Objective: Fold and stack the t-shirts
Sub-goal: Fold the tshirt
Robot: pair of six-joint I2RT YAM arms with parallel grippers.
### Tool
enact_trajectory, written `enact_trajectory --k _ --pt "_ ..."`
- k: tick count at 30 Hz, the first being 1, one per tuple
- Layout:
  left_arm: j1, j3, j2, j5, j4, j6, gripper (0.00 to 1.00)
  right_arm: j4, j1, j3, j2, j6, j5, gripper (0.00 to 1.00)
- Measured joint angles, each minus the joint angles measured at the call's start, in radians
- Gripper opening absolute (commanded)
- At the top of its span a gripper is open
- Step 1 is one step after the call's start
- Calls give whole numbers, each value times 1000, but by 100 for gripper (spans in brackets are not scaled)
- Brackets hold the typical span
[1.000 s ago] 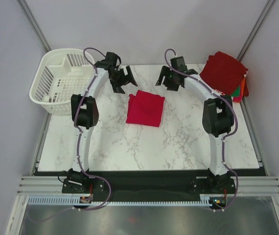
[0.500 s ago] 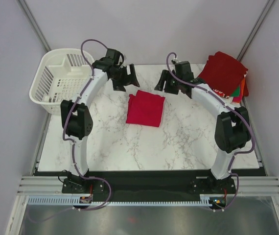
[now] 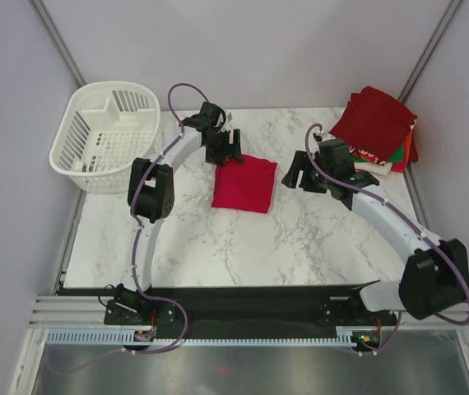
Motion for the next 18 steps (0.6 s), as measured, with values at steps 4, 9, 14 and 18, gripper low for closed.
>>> enact_trajectory --k 4,9,14,18 --pt "6 10 25 1 21 16 80 17 0 -89 -165 0 0 77" --pt "4 26 27 2 62 32 70 10 0 -193 -256 -3 0 77" --pt "3 26 27 5 87 35 58 -10 0 -245 -262 -16 1 77" --pt "3 26 27 14 98 36 24 -14 0 -262 -265 -22 1 77"
